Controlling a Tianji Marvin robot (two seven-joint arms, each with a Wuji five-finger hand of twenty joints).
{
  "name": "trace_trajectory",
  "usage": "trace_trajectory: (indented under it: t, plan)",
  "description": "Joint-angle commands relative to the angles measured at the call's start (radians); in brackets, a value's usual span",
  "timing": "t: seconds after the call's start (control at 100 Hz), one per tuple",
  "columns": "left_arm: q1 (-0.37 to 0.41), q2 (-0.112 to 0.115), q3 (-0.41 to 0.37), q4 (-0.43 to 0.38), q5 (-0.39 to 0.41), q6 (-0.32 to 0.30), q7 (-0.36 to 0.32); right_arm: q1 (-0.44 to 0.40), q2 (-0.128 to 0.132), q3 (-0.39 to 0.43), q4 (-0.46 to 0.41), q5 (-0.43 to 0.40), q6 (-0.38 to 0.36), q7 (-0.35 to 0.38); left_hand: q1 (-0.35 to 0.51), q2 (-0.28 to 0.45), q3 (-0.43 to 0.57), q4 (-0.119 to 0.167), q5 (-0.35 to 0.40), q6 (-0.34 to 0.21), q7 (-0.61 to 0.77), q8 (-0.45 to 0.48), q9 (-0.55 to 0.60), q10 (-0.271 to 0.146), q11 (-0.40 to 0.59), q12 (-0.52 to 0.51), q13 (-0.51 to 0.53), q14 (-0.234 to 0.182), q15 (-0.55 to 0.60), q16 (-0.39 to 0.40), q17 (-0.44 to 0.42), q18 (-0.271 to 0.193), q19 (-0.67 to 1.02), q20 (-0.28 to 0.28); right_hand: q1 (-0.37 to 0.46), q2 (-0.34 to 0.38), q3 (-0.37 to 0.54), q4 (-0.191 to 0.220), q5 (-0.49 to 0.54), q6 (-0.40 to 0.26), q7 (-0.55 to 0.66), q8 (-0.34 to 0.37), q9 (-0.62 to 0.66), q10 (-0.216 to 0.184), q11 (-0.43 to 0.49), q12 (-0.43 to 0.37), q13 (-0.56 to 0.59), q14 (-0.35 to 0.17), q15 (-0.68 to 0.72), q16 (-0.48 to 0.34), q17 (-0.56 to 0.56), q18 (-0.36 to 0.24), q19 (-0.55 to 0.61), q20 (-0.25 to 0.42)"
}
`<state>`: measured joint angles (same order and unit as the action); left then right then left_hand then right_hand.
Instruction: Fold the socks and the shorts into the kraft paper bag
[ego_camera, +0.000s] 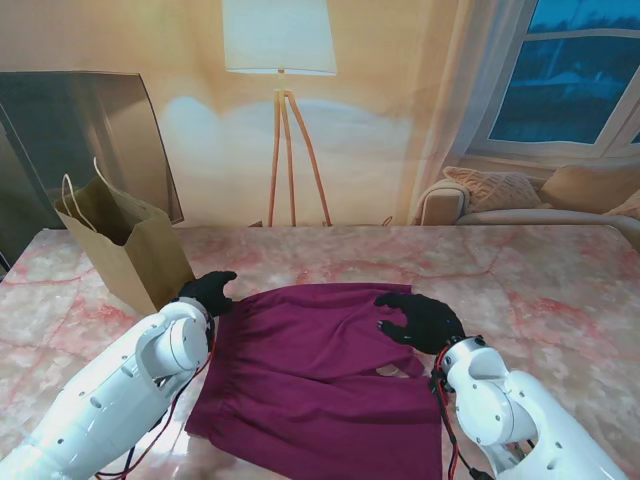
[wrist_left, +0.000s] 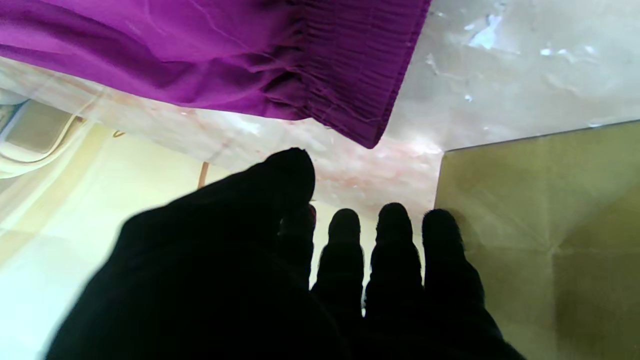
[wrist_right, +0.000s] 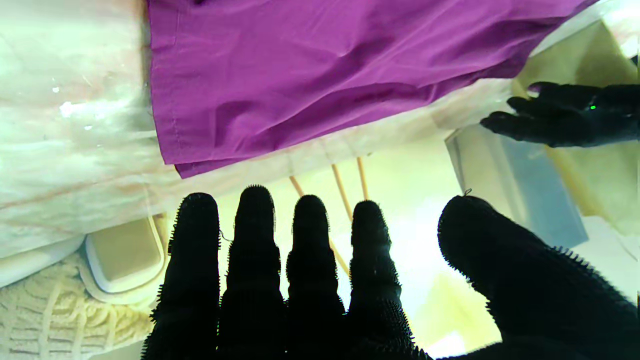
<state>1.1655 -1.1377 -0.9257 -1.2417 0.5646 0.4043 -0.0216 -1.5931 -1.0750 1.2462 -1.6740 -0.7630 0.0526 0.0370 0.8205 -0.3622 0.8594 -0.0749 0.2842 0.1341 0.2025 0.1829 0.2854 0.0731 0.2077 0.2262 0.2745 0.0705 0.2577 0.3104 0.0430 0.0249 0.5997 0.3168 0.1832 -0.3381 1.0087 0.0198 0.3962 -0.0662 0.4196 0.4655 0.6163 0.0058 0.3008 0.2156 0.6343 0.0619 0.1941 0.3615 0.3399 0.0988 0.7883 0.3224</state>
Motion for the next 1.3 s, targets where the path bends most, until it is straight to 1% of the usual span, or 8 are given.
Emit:
trace_trajectory:
  t: [0.0, 0.31, 0.67, 0.85, 0.92, 1.08, 1.18, 1.29]
  plan:
    - [-0.023, -0.009, 0.007, 0.023, -0.011, -0.003, -0.008, 0.028, -0.013, -0.011, 0.026, -0.002, 0.007, -0.014, -0.014, -0.030, 0.019, -0.035, -0.036, 0.018, -0.015, -0.015, -0.039, 0.023, -0.006, -0.011, -0.023, 0.022, -0.001, 0.001, 0.004, 0.015, -0.001, -0.005, 0.005, -0.039, 0.040, -0.051, -0.055, 0.025, -0.023, -0.012, -0.067, -0.010, -0.009, -0.008, -0.047, -0.028, -0.035, -0.023, -0.023, -0.024, -0.026, 0.042]
    - [-0.094, -0.017, 0.072, 0.102, -0.053, 0.005, -0.042, 0.190, -0.025, -0.115, 0.201, 0.023, 0.015, -0.059, -0.182, -0.082, 0.039, -0.029, -0.046, 0.046, -0.014, -0.027, 0.077, 0.016, 0.028, 0.008, 0.101, 0.048, 0.036, 0.068, 0.035, 0.098, 0.116, 0.053, -0.005, -0.085, 0.055, -0.070, -0.166, 0.071, -0.054, -0.044, -0.223, 0.009, -0.017, -0.012, -0.173, -0.034, -0.059, -0.053, -0.099, -0.028, -0.102, 0.042]
    - [-0.132, -0.020, 0.142, 0.156, -0.047, 0.011, -0.059, 0.334, -0.037, -0.217, 0.360, 0.046, 0.026, -0.088, -0.201, -0.167, 0.114, -0.036, 0.006, 0.063, -0.005, -0.023, 0.280, -0.016, 0.155, 0.226, 0.202, 0.053, 0.175, 0.250, 0.067, 0.136, 0.230, 0.118, 0.020, -0.105, 0.062, -0.078, -0.240, 0.106, -0.070, -0.067, -0.322, 0.027, 0.041, 0.002, -0.206, -0.015, -0.019, -0.033, -0.116, 0.000, -0.095, 0.115]
    - [-0.143, -0.015, 0.178, 0.165, -0.012, 0.013, -0.066, 0.393, -0.040, -0.266, 0.431, 0.064, 0.039, -0.075, -0.175, -0.220, 0.169, -0.036, 0.050, 0.050, 0.012, -0.011, 0.357, -0.088, 0.354, 0.479, 0.257, 0.039, 0.292, 0.416, 0.110, 0.155, 0.294, 0.156, 0.041, -0.124, 0.072, -0.084, -0.257, 0.132, -0.086, -0.074, -0.339, 0.035, 0.074, 0.012, -0.200, -0.016, 0.033, 0.024, -0.105, -0.009, -0.047, 0.185]
    - [-0.142, -0.017, 0.184, 0.170, 0.000, 0.021, -0.050, 0.415, -0.042, -0.288, 0.460, 0.068, 0.041, -0.072, -0.087, -0.276, 0.109, -0.118, 0.078, 0.041, 0.032, 0.001, 0.445, -0.117, 0.354, 0.822, 0.292, 0.032, 0.339, 0.489, 0.136, 0.168, 0.331, 0.167, 0.053, -0.136, 0.083, -0.088, -0.255, 0.140, -0.091, -0.073, -0.344, 0.041, 0.094, 0.018, -0.208, -0.021, 0.070, 0.071, -0.101, -0.016, -0.023, 0.235]
    - [-0.134, -0.013, 0.188, 0.161, 0.028, 0.027, -0.040, 0.461, -0.043, -0.335, 0.515, 0.062, 0.049, -0.072, -0.003, -0.307, 0.049, -0.121, 0.174, 0.029, 0.098, 0.035, 0.631, -0.177, 0.395, 1.039, 0.417, 0.021, 0.433, 0.568, 0.227, 0.206, 0.400, 0.182, 0.091, -0.169, 0.098, -0.101, -0.258, 0.152, -0.102, -0.069, -0.336, 0.041, 0.150, 0.039, -0.236, -0.037, 0.207, 0.188, -0.092, -0.039, 0.025, 0.332]
    - [-0.133, -0.009, 0.191, 0.157, 0.032, 0.018, -0.051, 0.489, -0.044, -0.364, 0.544, 0.056, 0.058, -0.069, -0.006, -0.302, 0.051, -0.124, 0.253, -0.024, 0.173, 0.074, 0.681, -0.170, 0.452, 1.059, 0.466, 0.022, 0.462, 0.596, 0.261, 0.222, 0.418, 0.184, 0.117, -0.199, 0.107, -0.112, -0.265, 0.156, -0.112, -0.072, -0.330, 0.028, 0.186, 0.054, -0.282, -0.051, 0.304, 0.256, -0.101, -0.055, 0.049, 0.380]
    - [-0.132, -0.008, 0.190, 0.158, 0.025, 0.011, -0.057, 0.516, -0.049, -0.399, 0.579, 0.047, 0.080, -0.083, 0.017, -0.268, 0.020, -0.123, 0.431, -0.214, 0.421, 0.181, 0.693, -0.156, 0.488, 1.085, 0.472, 0.033, 0.479, 0.631, 0.256, 0.232, 0.426, 0.184, 0.132, -0.223, 0.109, -0.127, -0.283, 0.162, -0.126, -0.077, -0.329, 0.012, 0.225, 0.069, -0.353, -0.066, 0.386, 0.300, -0.138, -0.075, 0.047, 0.406]
